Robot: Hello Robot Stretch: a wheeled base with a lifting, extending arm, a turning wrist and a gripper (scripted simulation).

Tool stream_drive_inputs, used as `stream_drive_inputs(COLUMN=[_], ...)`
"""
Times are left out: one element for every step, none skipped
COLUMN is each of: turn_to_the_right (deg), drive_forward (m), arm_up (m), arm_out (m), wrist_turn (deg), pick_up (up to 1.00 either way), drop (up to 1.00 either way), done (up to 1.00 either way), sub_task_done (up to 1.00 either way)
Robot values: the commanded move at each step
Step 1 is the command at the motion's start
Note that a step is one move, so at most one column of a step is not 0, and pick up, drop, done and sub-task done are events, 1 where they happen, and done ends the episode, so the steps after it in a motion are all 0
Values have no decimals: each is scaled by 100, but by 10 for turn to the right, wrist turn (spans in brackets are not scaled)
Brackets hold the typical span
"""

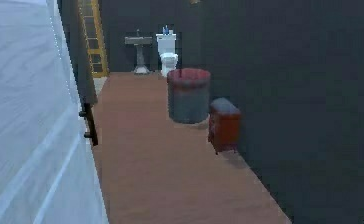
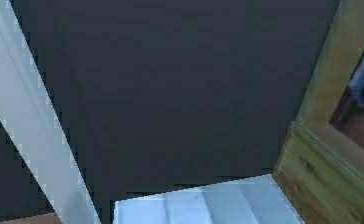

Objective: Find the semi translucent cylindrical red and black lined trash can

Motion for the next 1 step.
stream_drive_inputs(turn_to_the_right=[0], drive_forward=[100], arm_up=[0], arm_out=[0], wrist_turn=[0], pick_up=[0], drop=[0], done=[0], sub_task_done=[0])
